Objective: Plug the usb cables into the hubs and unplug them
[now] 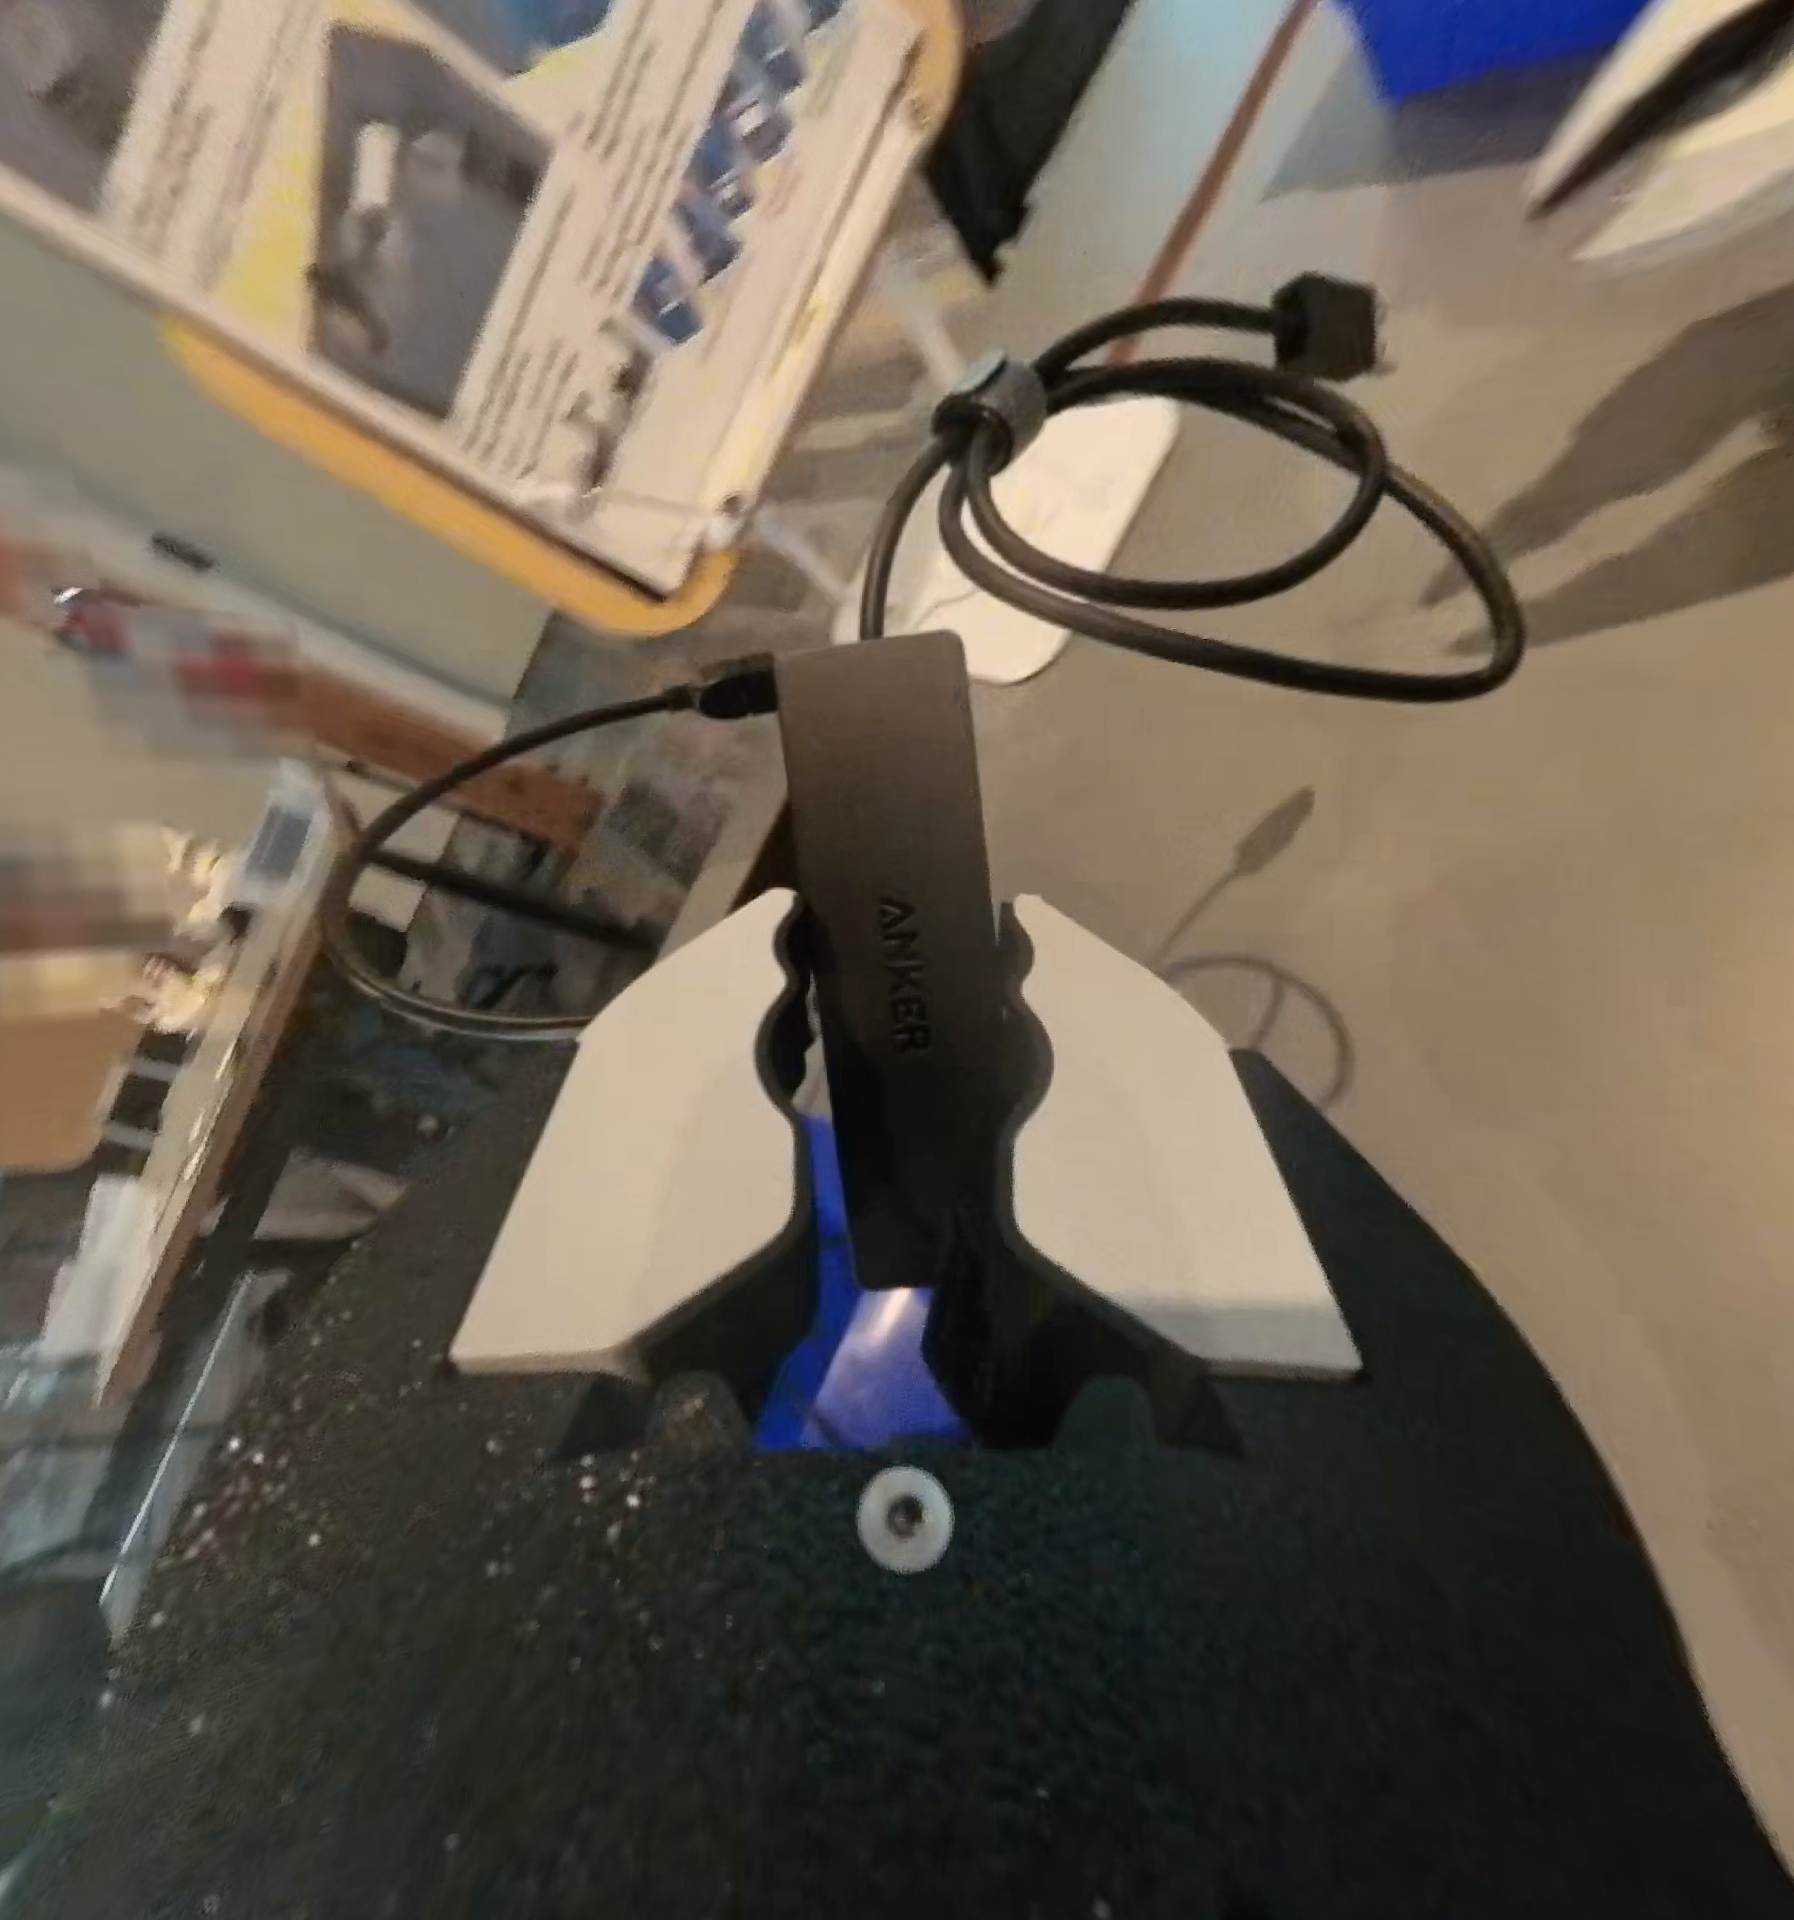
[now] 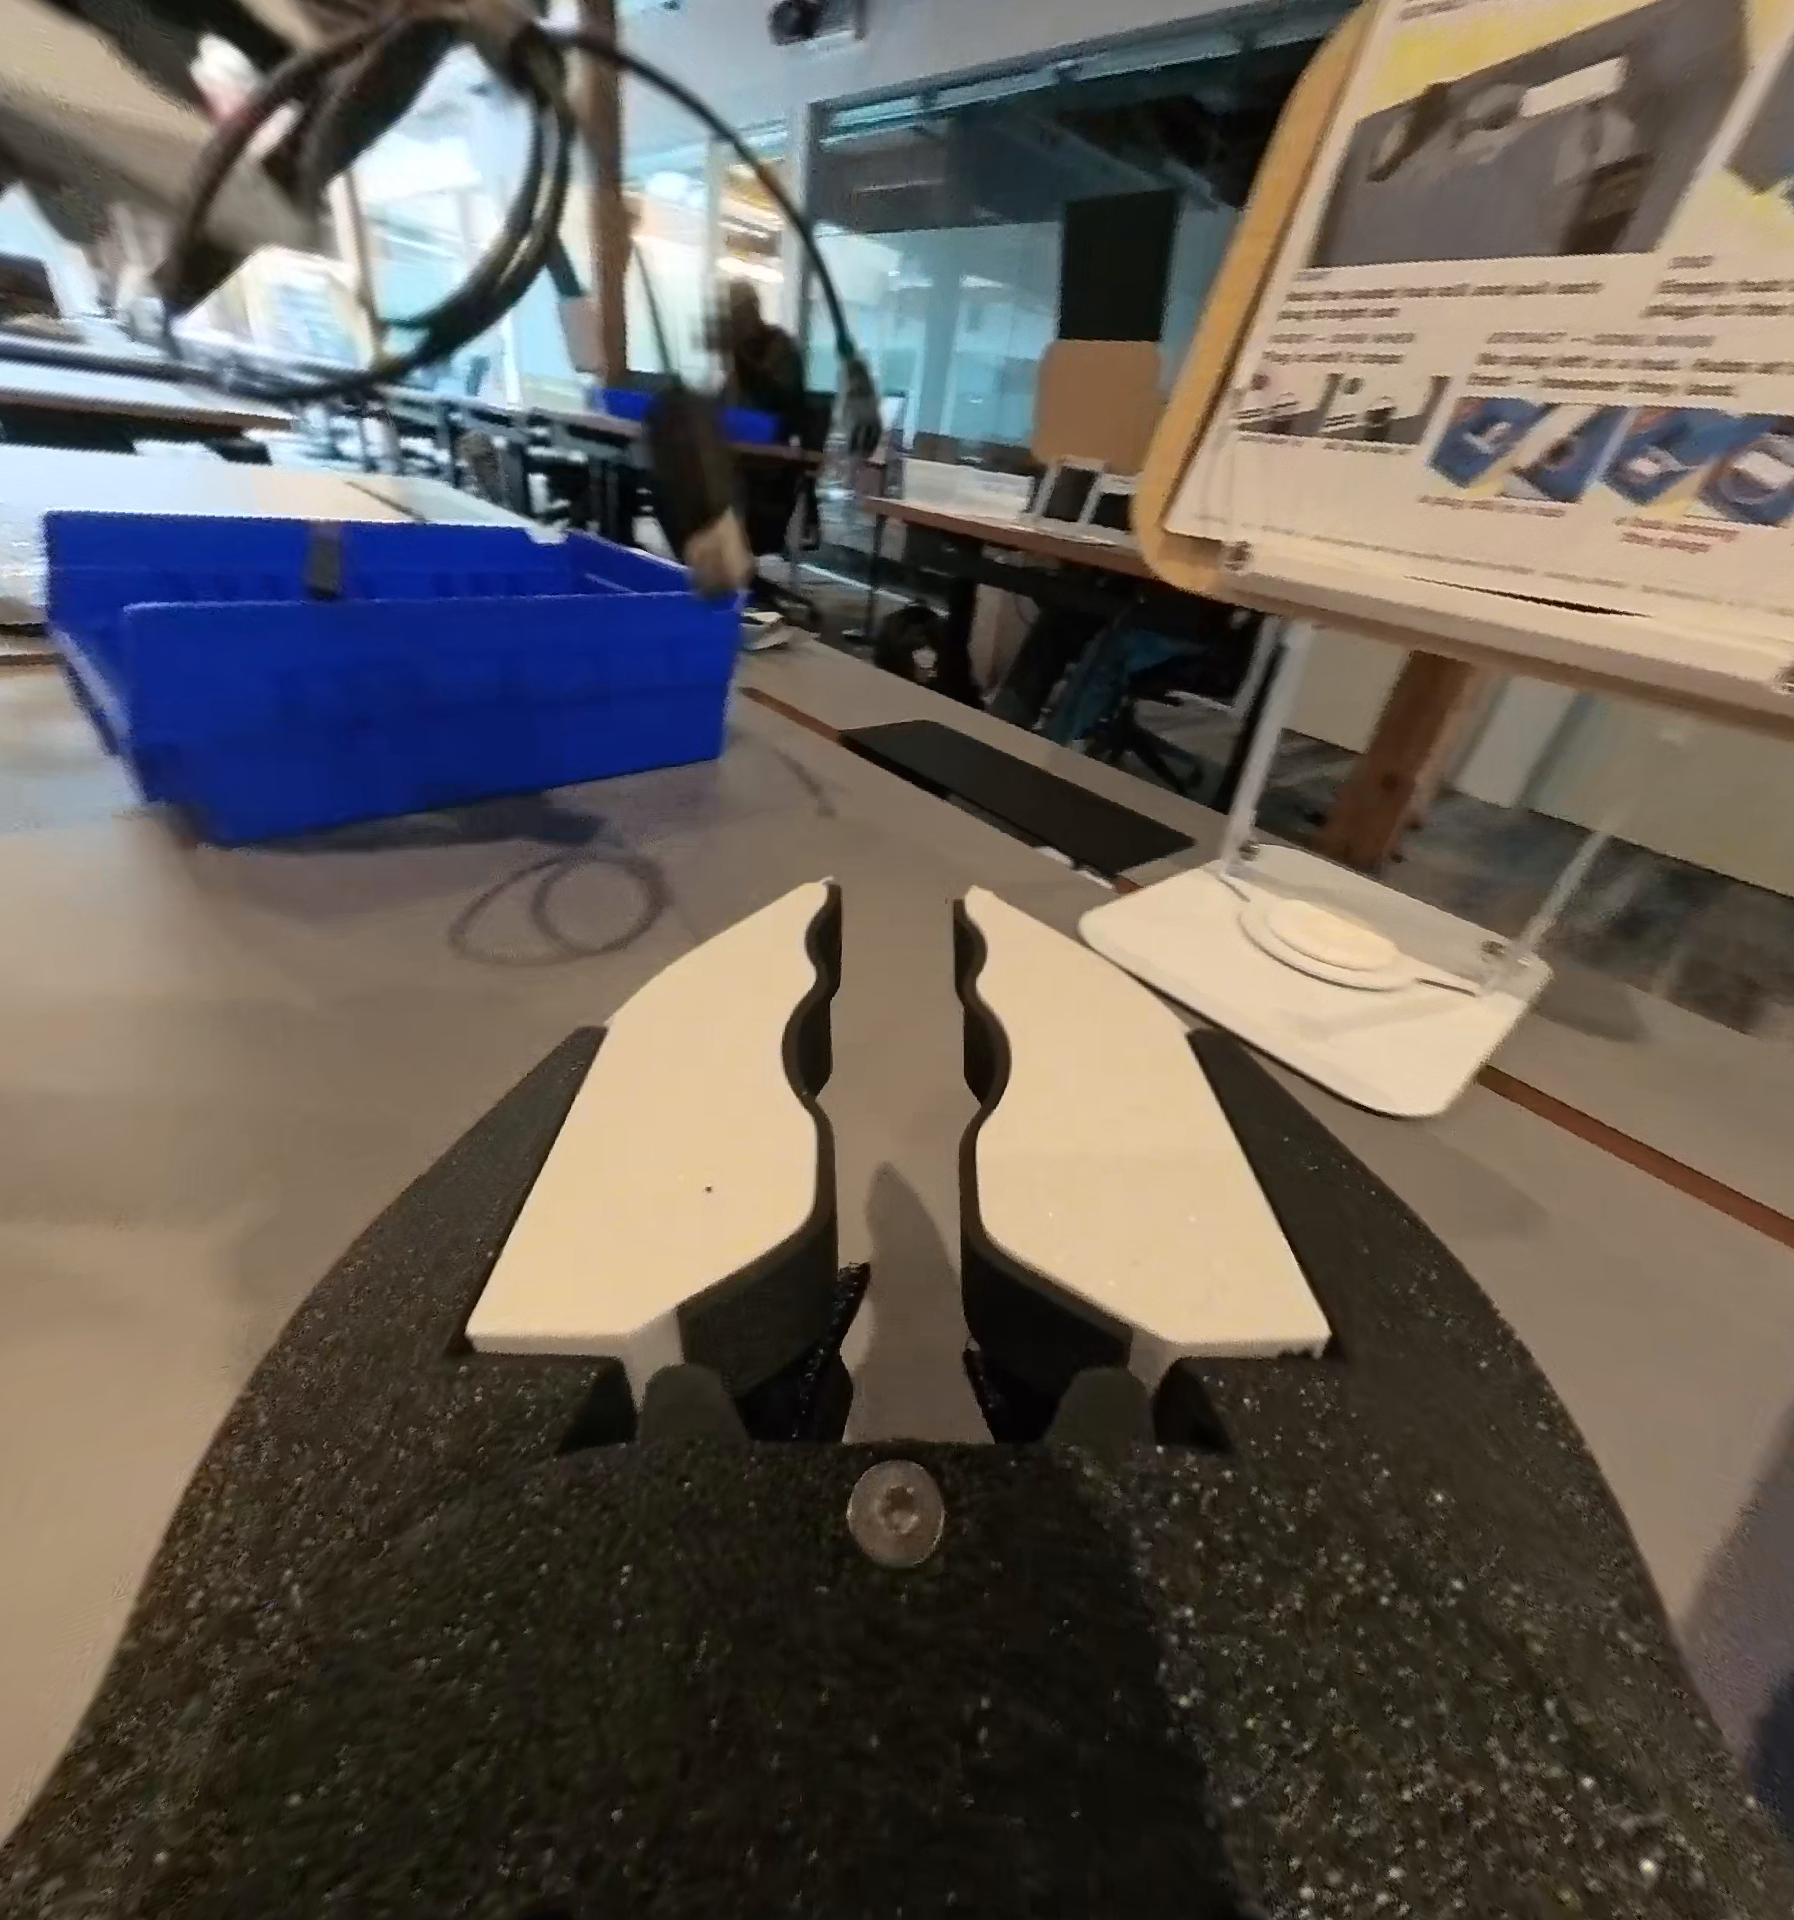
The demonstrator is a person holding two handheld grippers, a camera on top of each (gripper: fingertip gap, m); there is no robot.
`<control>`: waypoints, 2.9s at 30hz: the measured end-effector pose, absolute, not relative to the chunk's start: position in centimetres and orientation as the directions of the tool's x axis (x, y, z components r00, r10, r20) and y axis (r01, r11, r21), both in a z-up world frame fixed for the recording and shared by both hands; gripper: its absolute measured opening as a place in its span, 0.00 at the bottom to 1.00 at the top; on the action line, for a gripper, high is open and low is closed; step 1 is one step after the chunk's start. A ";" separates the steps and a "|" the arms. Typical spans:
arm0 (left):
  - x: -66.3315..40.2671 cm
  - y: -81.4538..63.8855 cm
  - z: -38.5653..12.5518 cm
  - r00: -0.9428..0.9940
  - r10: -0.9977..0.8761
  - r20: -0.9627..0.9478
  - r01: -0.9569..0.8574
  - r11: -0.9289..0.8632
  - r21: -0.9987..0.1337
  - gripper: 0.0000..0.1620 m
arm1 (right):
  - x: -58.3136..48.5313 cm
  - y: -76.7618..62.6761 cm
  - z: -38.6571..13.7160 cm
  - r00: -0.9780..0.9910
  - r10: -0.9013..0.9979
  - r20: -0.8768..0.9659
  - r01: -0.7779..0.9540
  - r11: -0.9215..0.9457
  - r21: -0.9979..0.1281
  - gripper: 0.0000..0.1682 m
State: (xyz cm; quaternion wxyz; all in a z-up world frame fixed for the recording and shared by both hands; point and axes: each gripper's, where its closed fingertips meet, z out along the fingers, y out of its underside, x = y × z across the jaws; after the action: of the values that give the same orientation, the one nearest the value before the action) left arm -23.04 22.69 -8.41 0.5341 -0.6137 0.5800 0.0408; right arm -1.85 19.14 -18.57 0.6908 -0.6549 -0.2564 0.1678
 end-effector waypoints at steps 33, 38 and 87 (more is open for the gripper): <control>-12.1 14.0 -23.8 -0.486 -0.485 -0.727 -0.558 0.812 -0.169 0.21 | -12.9 19.0 -19.1 0.283 0.709 -0.646 -0.155 -0.631 -0.760 0.22; -11.8 14.7 -23.2 -0.411 -0.500 -0.762 -0.569 0.794 -0.213 0.21 | -13.5 19.5 -17.5 0.213 0.715 -0.665 -0.233 -0.624 -0.746 0.03; -10.7 17.9 -6.1 -0.151 -0.984 0.094 0.167 -0.119 -0.979 0.07 | -11.1 18.1 -4.0 0.182 0.976 -0.119 -0.282 -0.065 -0.957 0.06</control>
State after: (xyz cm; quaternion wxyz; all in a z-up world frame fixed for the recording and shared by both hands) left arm -10.73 17.86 -6.08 0.4775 -0.4431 0.4612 -0.6025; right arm -11.07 18.10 -3.97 0.5875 -0.4958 -0.3501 0.5352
